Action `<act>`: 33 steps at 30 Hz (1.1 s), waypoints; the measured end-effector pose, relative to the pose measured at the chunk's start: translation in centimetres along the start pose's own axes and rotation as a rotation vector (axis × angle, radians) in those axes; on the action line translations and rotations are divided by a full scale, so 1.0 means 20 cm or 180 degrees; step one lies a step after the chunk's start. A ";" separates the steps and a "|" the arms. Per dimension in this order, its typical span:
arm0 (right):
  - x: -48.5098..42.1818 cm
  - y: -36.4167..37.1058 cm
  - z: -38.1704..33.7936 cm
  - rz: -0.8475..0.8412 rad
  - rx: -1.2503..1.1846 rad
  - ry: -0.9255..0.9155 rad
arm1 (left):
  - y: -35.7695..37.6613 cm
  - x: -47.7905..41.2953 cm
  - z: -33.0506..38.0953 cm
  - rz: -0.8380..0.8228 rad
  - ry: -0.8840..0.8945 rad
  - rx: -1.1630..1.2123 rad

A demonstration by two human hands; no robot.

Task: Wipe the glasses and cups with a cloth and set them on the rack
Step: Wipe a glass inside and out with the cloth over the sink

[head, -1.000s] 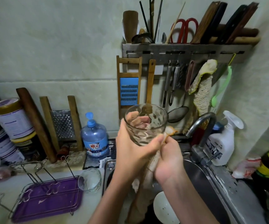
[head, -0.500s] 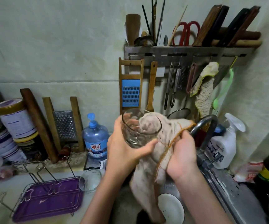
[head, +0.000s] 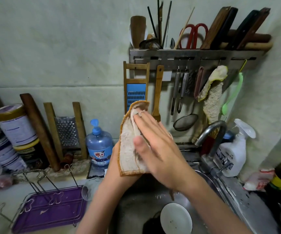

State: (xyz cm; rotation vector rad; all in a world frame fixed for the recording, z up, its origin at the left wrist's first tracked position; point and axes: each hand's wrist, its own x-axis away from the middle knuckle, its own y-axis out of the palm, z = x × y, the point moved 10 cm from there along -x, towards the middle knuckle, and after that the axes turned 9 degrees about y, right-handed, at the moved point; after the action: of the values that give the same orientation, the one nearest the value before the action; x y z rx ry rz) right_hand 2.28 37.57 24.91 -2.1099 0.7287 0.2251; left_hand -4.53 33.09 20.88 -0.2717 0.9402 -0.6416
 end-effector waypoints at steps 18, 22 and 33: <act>0.04 -0.01 -0.01 0.0225 0.0184 -0.0028 | -0.07 -0.02 0.15 0.0257 0.0418 -0.0655; -0.07 -0.08 -0.03 0.0162 -0.0140 -0.0012 | 0.02 -0.03 0.21 -0.0273 0.0848 -0.0903; -0.09 -0.22 0.25 0.0743 -0.1447 0.1059 | 0.00 -0.01 0.24 -0.0337 0.0765 -0.0308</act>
State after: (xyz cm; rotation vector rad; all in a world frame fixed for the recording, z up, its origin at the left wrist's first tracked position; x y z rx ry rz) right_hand 3.80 44.18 25.68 -2.5242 1.2166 0.1790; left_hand -0.75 32.89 23.81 -0.3372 1.1956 -0.7380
